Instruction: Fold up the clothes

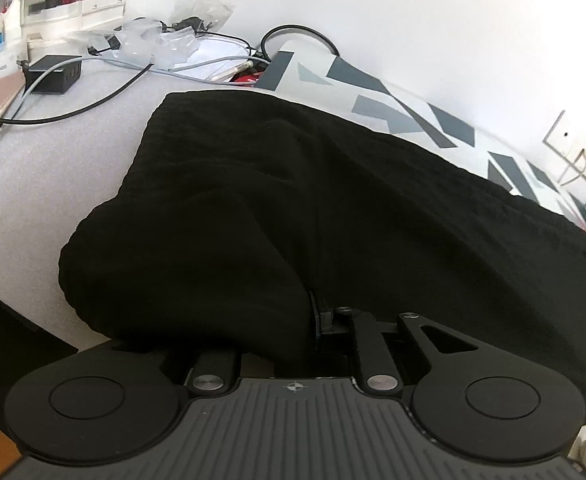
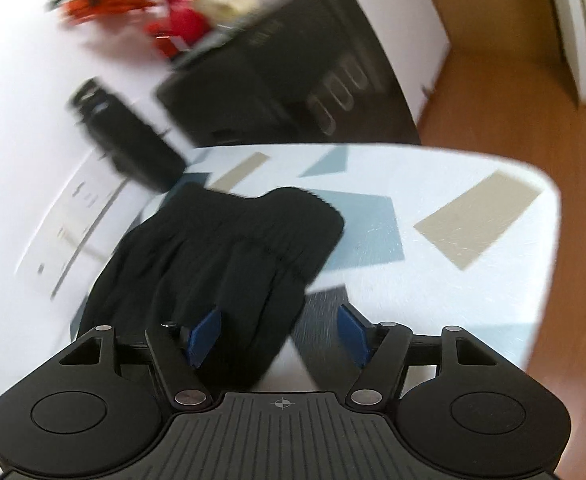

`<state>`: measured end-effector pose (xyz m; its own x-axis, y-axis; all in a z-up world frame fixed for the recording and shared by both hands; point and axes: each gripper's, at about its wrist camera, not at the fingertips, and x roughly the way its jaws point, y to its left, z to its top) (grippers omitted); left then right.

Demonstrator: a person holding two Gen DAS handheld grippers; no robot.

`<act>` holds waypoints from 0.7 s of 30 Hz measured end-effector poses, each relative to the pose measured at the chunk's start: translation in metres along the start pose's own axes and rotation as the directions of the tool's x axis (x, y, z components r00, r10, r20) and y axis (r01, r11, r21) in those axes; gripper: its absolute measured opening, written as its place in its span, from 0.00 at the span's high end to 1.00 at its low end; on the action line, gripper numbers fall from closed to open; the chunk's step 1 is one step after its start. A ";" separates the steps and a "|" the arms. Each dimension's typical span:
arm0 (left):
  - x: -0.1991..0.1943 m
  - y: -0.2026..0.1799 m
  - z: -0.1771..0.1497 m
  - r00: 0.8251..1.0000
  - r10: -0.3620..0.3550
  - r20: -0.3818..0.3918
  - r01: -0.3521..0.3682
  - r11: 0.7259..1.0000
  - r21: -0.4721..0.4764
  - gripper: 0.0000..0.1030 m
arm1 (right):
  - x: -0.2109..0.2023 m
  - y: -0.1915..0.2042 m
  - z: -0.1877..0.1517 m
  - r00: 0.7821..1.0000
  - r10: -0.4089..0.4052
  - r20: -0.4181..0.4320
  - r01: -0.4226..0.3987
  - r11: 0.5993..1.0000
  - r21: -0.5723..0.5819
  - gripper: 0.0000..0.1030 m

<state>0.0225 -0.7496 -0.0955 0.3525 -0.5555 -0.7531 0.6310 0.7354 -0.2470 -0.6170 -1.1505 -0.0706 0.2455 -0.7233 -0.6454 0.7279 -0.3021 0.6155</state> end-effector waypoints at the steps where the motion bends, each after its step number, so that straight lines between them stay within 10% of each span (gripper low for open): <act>1: 0.001 -0.002 0.000 1.000 0.010 -0.003 -0.010 1.000 -0.002 0.82 | 0.009 -0.001 0.004 1.000 0.010 0.000 -0.010 1.000 0.020 0.37; 3: 0.002 -0.003 0.001 1.000 0.023 -0.010 -0.024 1.000 -0.014 0.82 | 0.025 -0.003 0.011 0.999 0.032 0.005 -0.033 0.998 0.056 0.38; 6: 0.004 -0.004 0.003 0.999 0.037 -0.024 -0.037 0.999 -0.032 0.82 | 0.042 0.009 0.023 1.000 0.023 0.009 -0.024 1.000 0.018 0.67; 10: 0.006 -0.004 0.005 0.998 0.039 -0.039 -0.041 0.998 -0.048 0.82 | 0.040 0.053 0.040 0.989 0.069 0.130 -0.032 0.964 -0.265 0.80; 18: 0.005 -0.007 0.000 0.998 0.053 -0.023 -0.054 0.996 -0.071 0.81 | 0.077 0.068 0.034 0.994 -0.062 0.095 0.095 0.912 -0.399 0.79; 21: 0.006 -0.008 0.000 0.998 0.057 -0.023 -0.058 0.996 -0.062 0.81 | 0.070 0.070 0.025 0.988 -0.097 0.123 0.141 0.893 -0.428 0.46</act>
<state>0.0193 -0.7585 -0.0981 0.3723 -0.5037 -0.7795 0.5656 0.7890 -0.2397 -0.5651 -1.2375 -0.0617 0.0933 -0.7611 -0.6418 0.9584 -0.1059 0.2649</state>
